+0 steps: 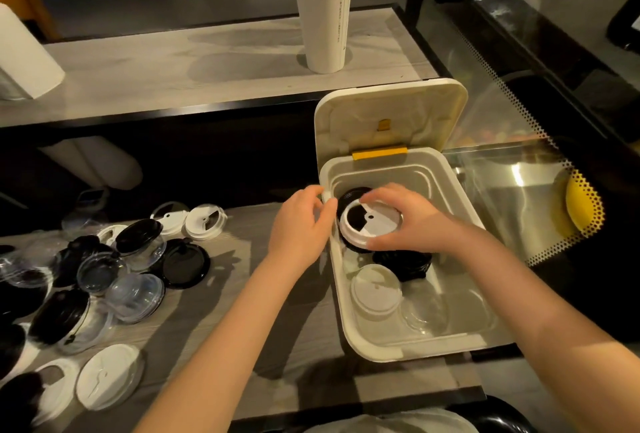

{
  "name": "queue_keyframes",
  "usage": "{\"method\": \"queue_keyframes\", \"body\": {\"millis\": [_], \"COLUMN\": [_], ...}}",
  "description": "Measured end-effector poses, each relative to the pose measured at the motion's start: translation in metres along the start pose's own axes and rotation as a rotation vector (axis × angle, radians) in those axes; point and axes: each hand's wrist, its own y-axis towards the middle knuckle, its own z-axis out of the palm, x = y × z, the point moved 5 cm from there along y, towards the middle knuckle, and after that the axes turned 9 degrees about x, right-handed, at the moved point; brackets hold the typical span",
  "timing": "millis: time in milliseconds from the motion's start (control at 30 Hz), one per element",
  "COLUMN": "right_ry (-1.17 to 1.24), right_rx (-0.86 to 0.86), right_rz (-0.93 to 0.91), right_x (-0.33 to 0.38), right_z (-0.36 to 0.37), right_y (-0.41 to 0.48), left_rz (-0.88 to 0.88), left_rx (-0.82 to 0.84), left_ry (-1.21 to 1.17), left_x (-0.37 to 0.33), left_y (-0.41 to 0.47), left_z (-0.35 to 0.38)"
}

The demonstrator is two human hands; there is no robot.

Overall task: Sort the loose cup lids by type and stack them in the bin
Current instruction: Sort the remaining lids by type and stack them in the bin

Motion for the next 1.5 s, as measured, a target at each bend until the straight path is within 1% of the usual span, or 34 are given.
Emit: {"method": "queue_keyframes", "body": {"millis": [33, 100, 167, 200, 300, 400, 500, 667, 733, 800, 867, 967, 1067, 1133, 1200, 1267, 1367, 1500], "right_ry": [-0.013, -0.092, -0.179, -0.246, -0.538, -0.736, -0.844, -0.905, -0.89, -0.787, -0.663, -0.532, -0.482, -0.484, -0.484, -0.481, -0.461, -0.412], "right_rx": [0.069, 0.197, 0.282, 0.305, 0.37, 0.457, 0.497, 0.506, 0.515, 0.462, 0.337, 0.098, -0.088, -0.166, -0.179, -0.155, -0.078, 0.047], "right_rz": [0.017, 0.028, 0.022, 0.001, -0.046, 0.016, 0.053, 0.104, 0.116, 0.108, 0.082, 0.078, 0.045, -0.005, -0.062, -0.079, -0.069, -0.038], "right_x": [-0.008, -0.021, -0.029, -0.031, -0.034, -0.038, -0.037, -0.031, -0.027, -0.021, -0.011, 0.01, 0.048, 0.078, 0.106, 0.129, 0.16, 0.193], "right_z": [0.012, 0.04, 0.063, 0.072, 0.089, 0.097, 0.102, 0.101, 0.101, 0.094, 0.078, 0.048, 0.032, 0.035, 0.049, 0.069, 0.106, 0.163], "right_y": [-0.003, -0.011, -0.015, -0.015, -0.011, -0.006, -0.003, 0.003, 0.002, 0.0, -0.001, 0.0, 0.01, 0.021, 0.034, 0.048, 0.07, 0.095], "left_rz": [0.044, 0.105, 0.127, 0.133, 0.137, 0.131, 0.131, 0.118, 0.112, 0.096, 0.05, -0.043, -0.105, -0.123, -0.136, -0.139, -0.179, -0.269], "left_rx": [0.012, 0.115, 0.239, 0.272, 0.272, 0.27, 0.27, 0.276, 0.294, 0.302, 0.286, 0.257, 0.232, 0.2, 0.181, 0.171, 0.172, 0.209], "left_ry": [0.052, 0.137, 0.171, 0.173, 0.166, 0.176, 0.166, 0.197, 0.22, 0.239, 0.252, 0.342, 0.459, 0.483, 0.49, 0.514, 0.531, 0.478], "left_x": [0.005, 0.017, 0.027, 0.031, 0.033, 0.032, 0.031, 0.031, 0.03, 0.032, 0.039, 0.06, 0.084, 0.099, 0.116, 0.135, 0.171, 0.229], "left_y": [-0.005, -0.014, -0.023, -0.026, -0.029, -0.028, -0.029, -0.03, -0.031, -0.032, -0.036, -0.043, -0.051, -0.058, -0.067, -0.077, -0.094, -0.126], "left_z": [0.002, 0.013, 0.025, 0.03, 0.032, 0.032, 0.032, 0.032, 0.032, 0.029, 0.02, 0.0, -0.028, -0.049, -0.069, -0.088, -0.112, -0.137]}}
